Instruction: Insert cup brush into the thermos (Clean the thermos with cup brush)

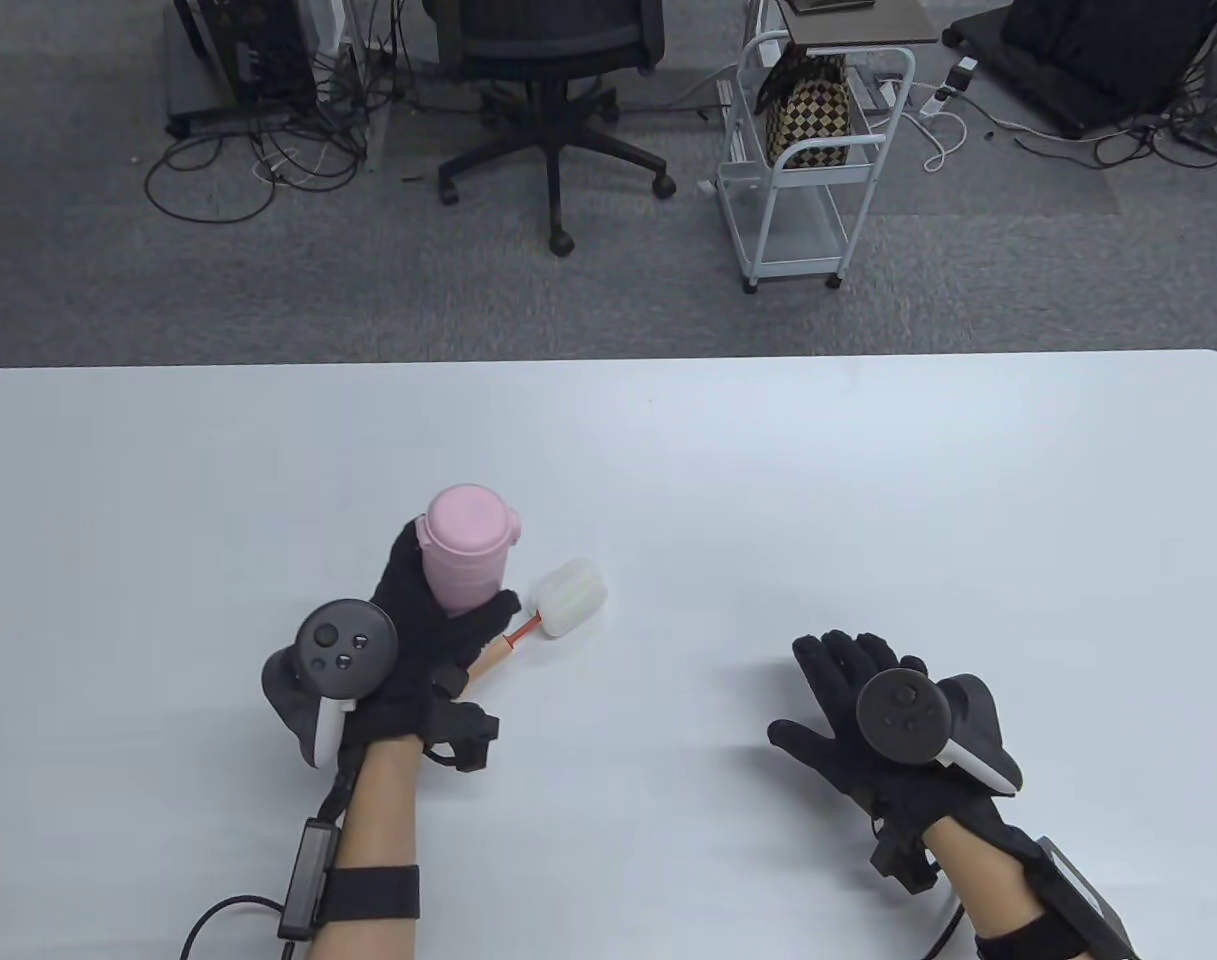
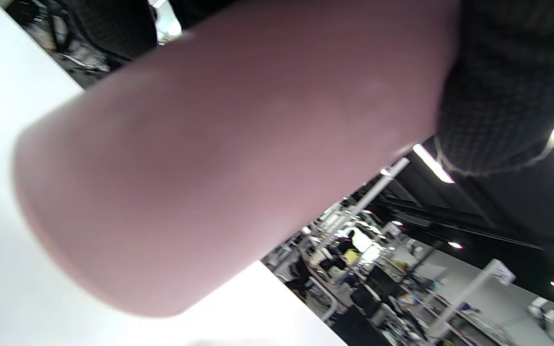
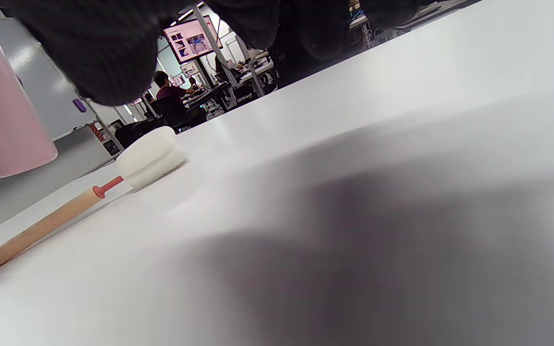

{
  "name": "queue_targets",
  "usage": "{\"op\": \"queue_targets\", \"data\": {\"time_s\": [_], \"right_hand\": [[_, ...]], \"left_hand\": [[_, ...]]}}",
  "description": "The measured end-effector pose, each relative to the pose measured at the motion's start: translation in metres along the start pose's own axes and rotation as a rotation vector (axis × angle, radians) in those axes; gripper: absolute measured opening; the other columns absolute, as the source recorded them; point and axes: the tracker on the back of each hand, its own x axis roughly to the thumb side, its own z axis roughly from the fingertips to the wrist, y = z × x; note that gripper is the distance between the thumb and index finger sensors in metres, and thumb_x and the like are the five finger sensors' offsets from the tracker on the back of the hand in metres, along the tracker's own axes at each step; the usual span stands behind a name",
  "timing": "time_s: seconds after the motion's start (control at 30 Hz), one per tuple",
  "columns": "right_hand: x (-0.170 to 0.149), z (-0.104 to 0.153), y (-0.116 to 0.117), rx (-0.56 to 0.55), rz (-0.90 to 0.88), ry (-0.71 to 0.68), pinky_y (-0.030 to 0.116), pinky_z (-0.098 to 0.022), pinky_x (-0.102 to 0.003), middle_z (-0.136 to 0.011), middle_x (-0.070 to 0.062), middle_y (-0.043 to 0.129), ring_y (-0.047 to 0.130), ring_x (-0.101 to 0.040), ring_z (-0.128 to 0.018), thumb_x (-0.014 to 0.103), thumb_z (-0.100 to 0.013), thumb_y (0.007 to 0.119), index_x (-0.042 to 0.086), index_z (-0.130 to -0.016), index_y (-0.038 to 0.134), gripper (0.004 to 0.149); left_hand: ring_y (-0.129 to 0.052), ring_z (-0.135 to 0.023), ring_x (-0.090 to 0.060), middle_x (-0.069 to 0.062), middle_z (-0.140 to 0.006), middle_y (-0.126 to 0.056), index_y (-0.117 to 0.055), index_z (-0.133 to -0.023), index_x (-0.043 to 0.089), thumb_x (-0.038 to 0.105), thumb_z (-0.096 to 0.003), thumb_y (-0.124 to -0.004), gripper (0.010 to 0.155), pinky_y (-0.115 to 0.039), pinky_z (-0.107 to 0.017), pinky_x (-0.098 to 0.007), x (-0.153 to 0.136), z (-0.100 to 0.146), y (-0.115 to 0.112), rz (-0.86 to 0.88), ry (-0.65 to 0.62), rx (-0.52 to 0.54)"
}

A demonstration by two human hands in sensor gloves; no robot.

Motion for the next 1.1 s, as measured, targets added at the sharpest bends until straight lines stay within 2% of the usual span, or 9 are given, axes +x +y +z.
{"op": "queue_targets", "data": {"time_s": [0.33, 0.4, 0.5, 0.6, 0.67, 0.8, 0.9, 1.0, 1.1], "right_hand": [[-0.001, 0.006, -0.007, -0.083, -0.077, -0.062, 0.034, -0.065, -0.077, -0.117, -0.029, 0.038, 0.037, -0.066, -0.103, 0.068, -0.052, 0.068, 0.009, -0.116, 0.033, 0.094], [0.001, 0.009, -0.01, -0.116, -0.119, -0.084, 0.044, -0.066, -0.076, -0.117, -0.03, 0.04, 0.043, -0.069, -0.101, 0.069, -0.052, 0.068, 0.008, -0.116, 0.033, 0.095], [0.005, 0.012, -0.017, -0.146, -0.241, -0.152, 0.069, -0.063, -0.061, -0.115, -0.03, 0.047, 0.064, -0.063, -0.096, 0.071, -0.051, 0.069, 0.007, -0.115, 0.035, 0.097], [0.014, 0.014, -0.03, -0.18, -0.341, -0.188, 0.078, -0.057, -0.053, -0.112, -0.03, 0.055, 0.08, -0.056, -0.088, 0.072, -0.05, 0.071, 0.006, -0.115, 0.038, 0.098], [0.021, 0.012, -0.041, -0.141, -0.357, -0.209, 0.081, -0.054, -0.05, -0.112, -0.03, 0.056, 0.086, -0.054, -0.084, 0.073, -0.05, 0.072, 0.006, -0.115, 0.038, 0.099], [0.042, 0.004, -0.061, 0.007, -0.443, -0.294, 0.084, -0.052, -0.047, -0.113, -0.03, 0.053, 0.091, -0.05, -0.08, 0.07, -0.051, 0.078, 0.007, -0.115, 0.031, 0.102], [0.06, -0.005, -0.071, 0.084, -0.4, -0.298, 0.083, -0.052, -0.047, -0.113, -0.031, 0.051, 0.091, -0.049, -0.08, 0.066, -0.052, 0.081, 0.008, -0.116, 0.03, 0.101], [0.071, -0.014, -0.07, 0.138, -0.349, -0.322, 0.084, -0.051, -0.044, -0.112, -0.029, 0.054, 0.094, -0.04, -0.077, 0.061, -0.052, 0.086, 0.011, -0.116, 0.034, 0.096], [0.072, -0.019, -0.062, 0.168, -0.319, -0.323, 0.083, -0.052, -0.045, -0.111, -0.026, 0.058, 0.094, -0.039, -0.078, 0.056, -0.053, 0.088, 0.017, -0.115, 0.041, 0.088]], "left_hand": [[-0.066, -0.103, -0.043, -0.015, -0.115, -0.053, -0.039, -0.112, 0.024, 0.066, -0.024, -0.095, 0.113, -0.061, -0.069, -0.065, 0.056, 0.043, -0.056, -0.171, -0.197, -0.095], [-0.066, -0.102, -0.043, -0.015, -0.115, -0.053, -0.039, -0.112, 0.023, 0.067, -0.0244, -0.094, 0.112, -0.061, -0.069, -0.064, 0.065, 0.049, -0.065, -0.249, -0.243, -0.112], [-0.066, -0.101, -0.041, -0.014, -0.115, -0.053, -0.04, -0.112, 0.023, 0.069, -0.0245, -0.093, 0.112, -0.061, -0.069, -0.064, 0.075, 0.058, -0.074, -0.379, -0.32, -0.078], [-0.066, -0.101, -0.042, -0.013, -0.115, -0.053, -0.04, -0.112, 0.022, 0.07, -0.0246, -0.092, 0.112, -0.061, -0.069, -0.064, 0.078, 0.066, -0.081, -0.434, -0.361, -0.1], [-0.066, -0.1, -0.042, -0.014, -0.115, -0.053, -0.041, -0.111, 0.022, 0.07, -0.0248, -0.092, 0.112, -0.061, -0.069, -0.064, 0.078, 0.07, -0.084, -0.454, -0.373, -0.121], [-0.065, -0.1, -0.042, -0.015, -0.114, -0.053, -0.04, -0.112, 0.022, 0.07, -0.0253, -0.092, 0.111, -0.061, -0.069, -0.064, 0.079, 0.074, -0.088, -0.475, -0.401, -0.15], [-0.064, -0.1, -0.042, -0.016, -0.114, -0.053, -0.04, -0.112, 0.022, 0.071, -0.0259, -0.091, 0.111, -0.061, -0.069, -0.063, 0.081, 0.075, -0.09, -0.47, -0.406, -0.161], [-0.064, -0.099, -0.043, -0.016, -0.113, -0.053, -0.04, -0.112, 0.022, 0.071, -0.0258, -0.091, 0.111, -0.061, -0.068, -0.063, 0.082, 0.078, -0.092, -0.485, -0.42, -0.175], [-0.065, -0.098, -0.044, -0.017, -0.113, -0.053, -0.04, -0.112, 0.022, 0.071, -0.0254, -0.091, 0.112, -0.062, -0.068, -0.063, 0.082, 0.079, -0.093, -0.5, -0.425, -0.193]]}}
